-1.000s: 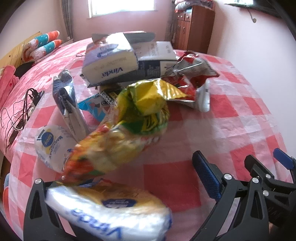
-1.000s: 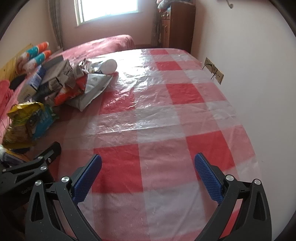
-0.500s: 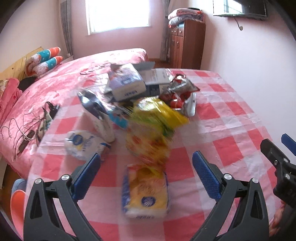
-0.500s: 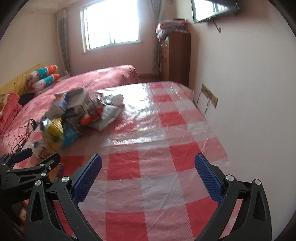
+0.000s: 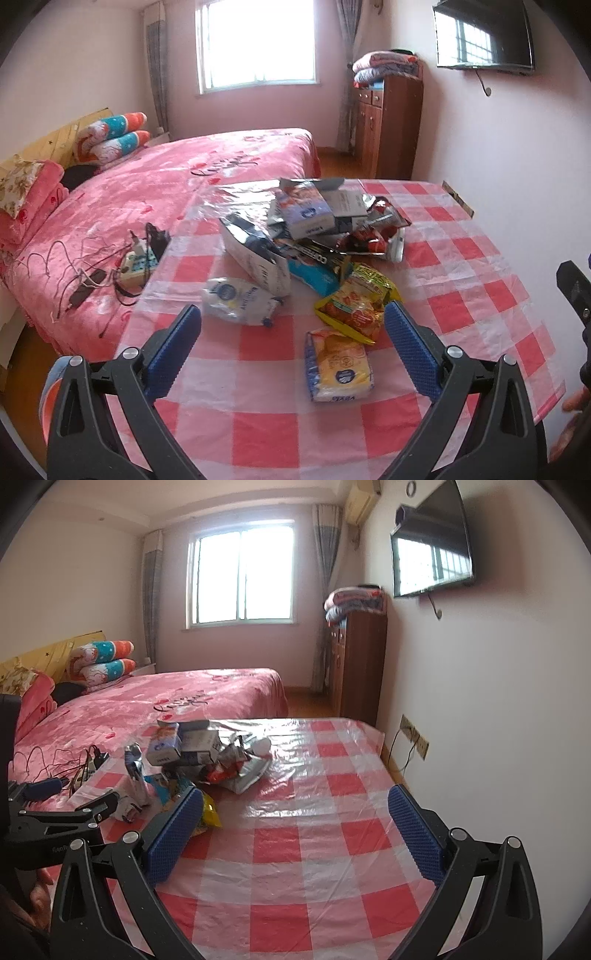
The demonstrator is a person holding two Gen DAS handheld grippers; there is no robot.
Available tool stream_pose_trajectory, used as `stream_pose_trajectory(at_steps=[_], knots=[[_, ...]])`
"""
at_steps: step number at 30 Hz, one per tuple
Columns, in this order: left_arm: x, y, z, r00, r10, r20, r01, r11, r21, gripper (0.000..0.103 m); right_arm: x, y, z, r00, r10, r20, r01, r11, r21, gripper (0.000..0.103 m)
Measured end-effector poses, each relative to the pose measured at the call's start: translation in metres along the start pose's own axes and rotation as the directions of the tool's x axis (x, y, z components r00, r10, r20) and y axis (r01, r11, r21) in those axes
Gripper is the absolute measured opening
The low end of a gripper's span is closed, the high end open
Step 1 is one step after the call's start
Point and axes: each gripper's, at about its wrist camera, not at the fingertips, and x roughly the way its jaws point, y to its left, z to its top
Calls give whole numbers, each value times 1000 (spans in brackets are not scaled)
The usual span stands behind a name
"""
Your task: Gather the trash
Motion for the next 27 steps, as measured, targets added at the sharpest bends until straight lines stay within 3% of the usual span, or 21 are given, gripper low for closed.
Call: stream_pose_trajectory(at_steps=[16, 27], knots=[[-57, 25, 2, 994, 12, 105, -8, 999, -33, 99, -51, 25, 10, 995, 6, 96, 0, 998, -61, 99], [-69, 33, -1, 993, 11, 119, -4, 998, -56, 99, -80, 31, 17, 983, 0, 181, 13, 997, -74, 99]])
